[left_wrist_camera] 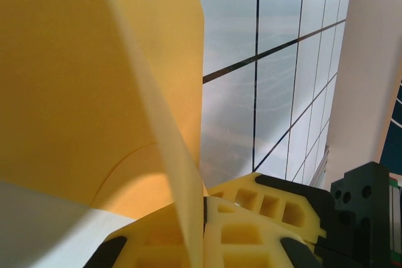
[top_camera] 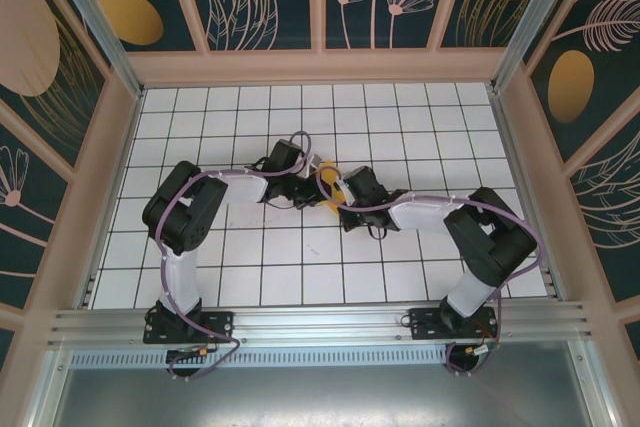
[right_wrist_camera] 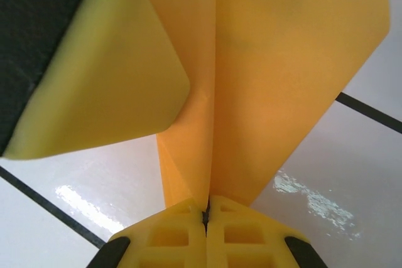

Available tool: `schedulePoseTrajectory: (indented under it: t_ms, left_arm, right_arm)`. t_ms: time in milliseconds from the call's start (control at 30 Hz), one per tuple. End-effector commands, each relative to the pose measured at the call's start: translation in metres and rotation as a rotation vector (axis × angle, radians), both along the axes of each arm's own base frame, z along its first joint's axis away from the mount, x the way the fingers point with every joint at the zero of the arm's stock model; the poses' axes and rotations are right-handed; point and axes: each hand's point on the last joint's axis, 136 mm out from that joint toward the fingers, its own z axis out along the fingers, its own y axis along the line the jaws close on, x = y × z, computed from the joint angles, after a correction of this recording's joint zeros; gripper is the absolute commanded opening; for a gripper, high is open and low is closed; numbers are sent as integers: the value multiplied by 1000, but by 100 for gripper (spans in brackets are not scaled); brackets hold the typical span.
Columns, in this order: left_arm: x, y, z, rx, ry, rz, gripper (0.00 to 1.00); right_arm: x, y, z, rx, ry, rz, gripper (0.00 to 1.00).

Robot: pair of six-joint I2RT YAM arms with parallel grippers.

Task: Fold a paper plane with a square sheet of paper (pick it up from the middle)
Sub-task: Fourth fold the wing at the center of the table.

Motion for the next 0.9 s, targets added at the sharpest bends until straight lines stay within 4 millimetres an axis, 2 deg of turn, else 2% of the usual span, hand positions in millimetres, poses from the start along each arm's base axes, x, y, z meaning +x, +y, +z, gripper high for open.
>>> schedulePoseTrajectory:
  t_ms: [0, 333, 433, 500, 600, 733, 800, 867]
  left_arm:
    - [5, 1, 2, -7, -28, 2, 4]
    - [10, 7, -15, 32, -33, -6, 1]
    - [14, 10, -18, 42, -43, 0, 1]
    - [17, 11, -21, 48, -49, 6, 1]
    - [19, 10, -22, 50, -56, -3, 1]
    - [24, 12, -23, 67, -73, -6, 1]
    - [25, 11, -24, 72, -78, -13, 1]
    - [26, 11, -27, 82, -73, -27, 2]
  right_arm:
    - [11, -12, 5, -103, -84, -27, 0]
    - [7, -11, 2, -159, -121, -10, 0]
    - [6, -8, 3, -172, -116, -1, 3]
    - [3, 1, 13, -110, -97, 12, 8]
    - [-7, 17, 36, 71, -16, 34, 16]
    - [-8, 17, 67, 348, 101, -10, 19]
    - [-3, 12, 73, 452, 165, -55, 19]
    - [-1, 9, 70, 483, 212, -91, 17]
